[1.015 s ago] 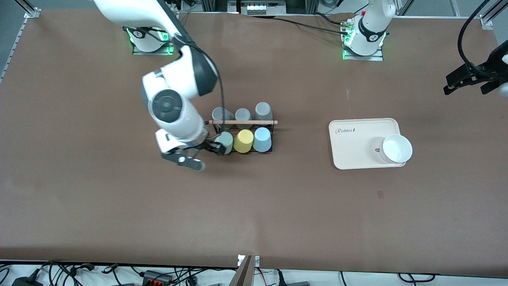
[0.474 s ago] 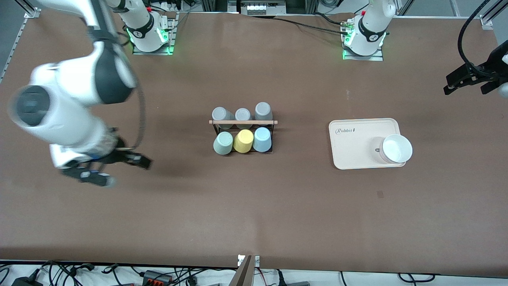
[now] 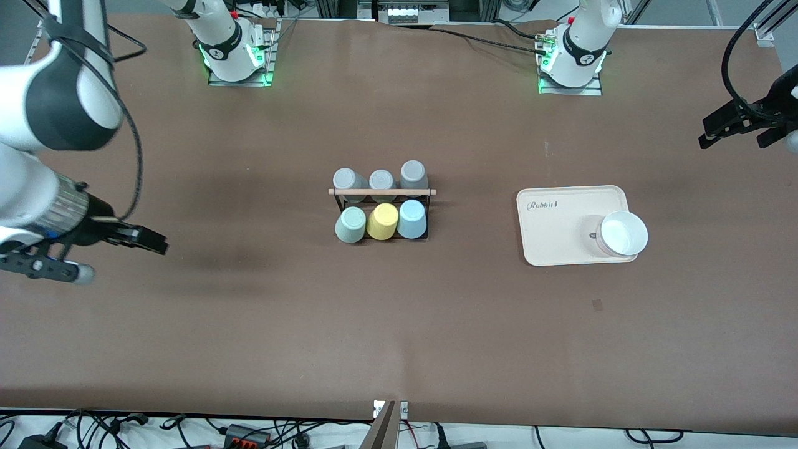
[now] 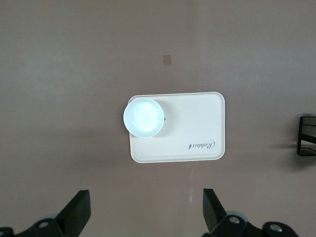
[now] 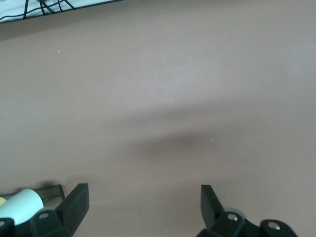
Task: Hang scattered cups on rack with three cups
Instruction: 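Open the right gripper and withdraw it from the rack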
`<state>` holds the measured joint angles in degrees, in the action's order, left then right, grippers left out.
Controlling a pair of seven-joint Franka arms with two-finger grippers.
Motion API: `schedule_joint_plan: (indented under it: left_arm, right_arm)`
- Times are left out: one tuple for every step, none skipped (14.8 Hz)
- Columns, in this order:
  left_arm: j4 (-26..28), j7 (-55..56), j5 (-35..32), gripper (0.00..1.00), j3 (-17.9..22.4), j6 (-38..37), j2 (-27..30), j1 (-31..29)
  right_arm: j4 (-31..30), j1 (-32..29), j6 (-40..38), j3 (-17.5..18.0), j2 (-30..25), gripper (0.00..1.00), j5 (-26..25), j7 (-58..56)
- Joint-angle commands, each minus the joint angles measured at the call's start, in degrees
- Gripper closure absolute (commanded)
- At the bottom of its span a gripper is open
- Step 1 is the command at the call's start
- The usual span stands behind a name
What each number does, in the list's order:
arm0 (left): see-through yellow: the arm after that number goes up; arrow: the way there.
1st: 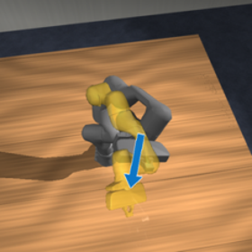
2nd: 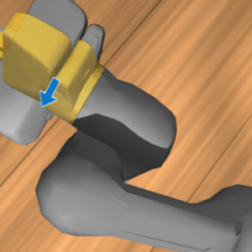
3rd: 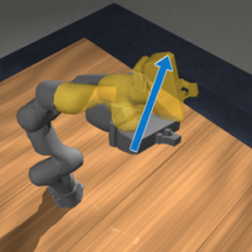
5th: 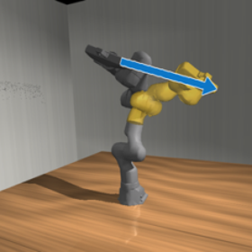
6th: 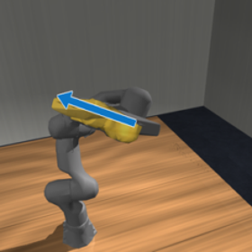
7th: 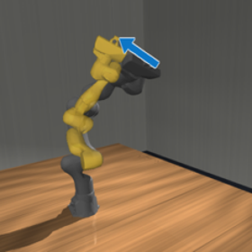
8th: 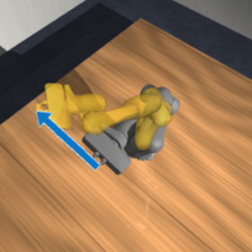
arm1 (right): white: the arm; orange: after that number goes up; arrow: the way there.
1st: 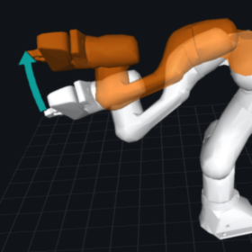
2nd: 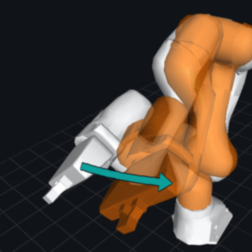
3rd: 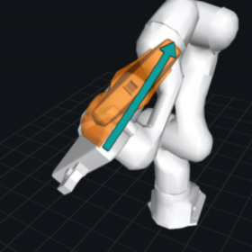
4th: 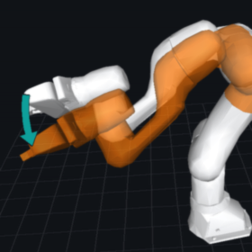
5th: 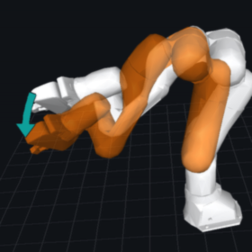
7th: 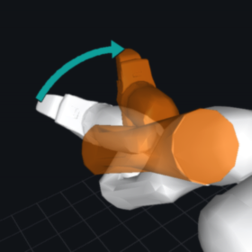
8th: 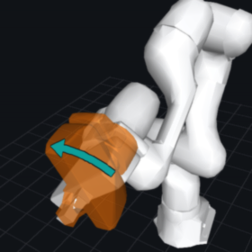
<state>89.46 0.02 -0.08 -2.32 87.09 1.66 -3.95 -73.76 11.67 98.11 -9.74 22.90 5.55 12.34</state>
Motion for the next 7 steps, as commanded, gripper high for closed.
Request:
schedule_joint_plan:
  left_arm:
    - [0.0,-1.4,0.0,0.00,-0.2,0.0,0.3,-0.3]
    - [0.0,-1.4,0.0,0.00,-0.2,0.0,0.3,-0.3]
    - [0.1,-1.4,0.0,0.00,-0.3,0.0,0.4,-0.4]
    - [0.1,-1.5,0.0,0.00,-0.3,0.0,0.4,-0.4]
    - [0.1,-1.5,0.1,0.00,-0.3,0.0,0.4,-0.4]
    - [0.1,-1.6,0.3,0.00,-0.4,0.0,0.4,-0.4]
    - [0.1,-1.9,0.6,0.00,-0.2,0.0,0.4,-0.4]
  right_arm:
    - [1.9,-5.1,-1.6,1.5,-1.5,0.00,0.3,-4.9]
    - [2.4,-7.8,-1.9,3.2,-2.2,0.00,0.3,-6.4]
    - [2.4,-10.8,-2.7,5.9,-3.3,0.00,-0.3,-7.9]
    - [2.4,-13.1,-3.2,8.1,-3.8,0.00,-0.5,-9.4]
    - [2.2,-13.5,-3.2,8.3,-4.6,0.00,-1.3,-10.9]
    - [2.2,-13.3,-3.2,8.3,-4.9,0.00,-2.7,-12.2]
    - [2.2,-13.0,-3.2,8.2,-5.0,0.00,-4.3,-13.5]
